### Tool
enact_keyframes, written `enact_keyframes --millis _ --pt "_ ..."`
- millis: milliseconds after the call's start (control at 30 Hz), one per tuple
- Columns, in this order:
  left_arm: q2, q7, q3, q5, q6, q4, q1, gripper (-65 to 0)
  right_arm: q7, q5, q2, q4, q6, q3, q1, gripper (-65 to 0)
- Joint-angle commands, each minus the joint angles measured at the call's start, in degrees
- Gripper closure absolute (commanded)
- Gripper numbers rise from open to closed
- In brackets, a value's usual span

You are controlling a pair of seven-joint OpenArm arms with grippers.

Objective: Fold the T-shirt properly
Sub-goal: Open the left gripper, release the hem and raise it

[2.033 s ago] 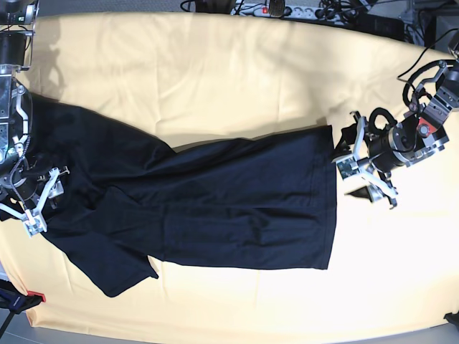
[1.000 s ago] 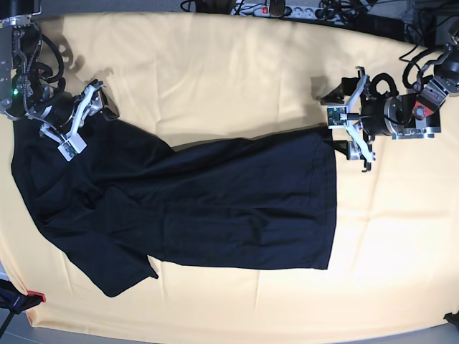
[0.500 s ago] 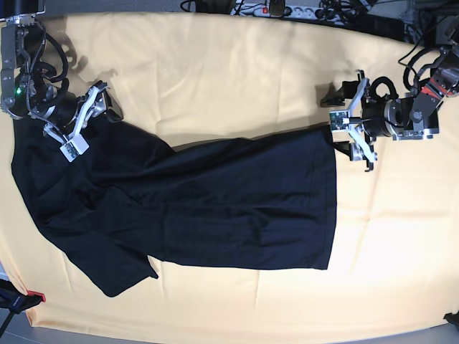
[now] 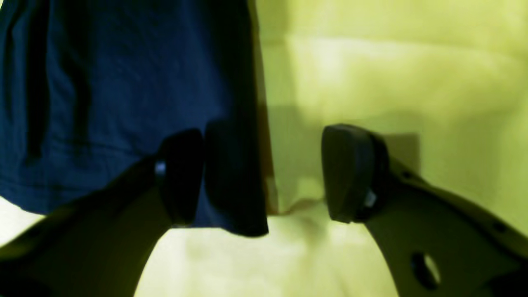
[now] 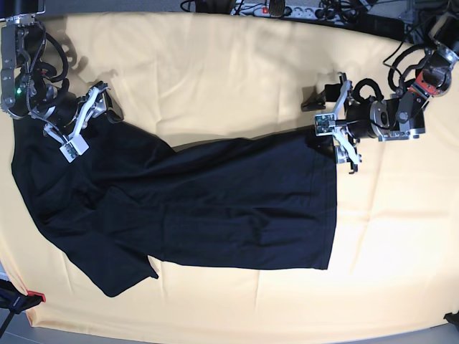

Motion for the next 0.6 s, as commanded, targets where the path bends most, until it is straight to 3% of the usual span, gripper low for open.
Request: enact_keyframes --millis 0,233,467,567 --pt "-0.57 0.07 -0.42 0.48 0.10 -0.13 -0.66 -45.0 -1.31 0.02 0.57 0.37 -0.17 -0.02 -0.11 -43.7" --pt "0.28 -2.32 0.63 7.39 0.10 -3.61 -0.85 -45.0 -1.31 0.02 0.57 0.37 -0.17 -0.02 -0.09 -43.7" --pt "-1.03 -2.21 11.41 17.49 8.20 -3.58 -3.54 -44.9 -1.31 0.02 0.57 0.37 -0.15 -0.02 0.00 -43.7" --pt "-2.54 -0.55 14.21 18.78 9.57 -3.58 -5.66 -44.9 -1.33 0.00 0.57 0.37 -0.17 -0.02 0.00 -43.7"
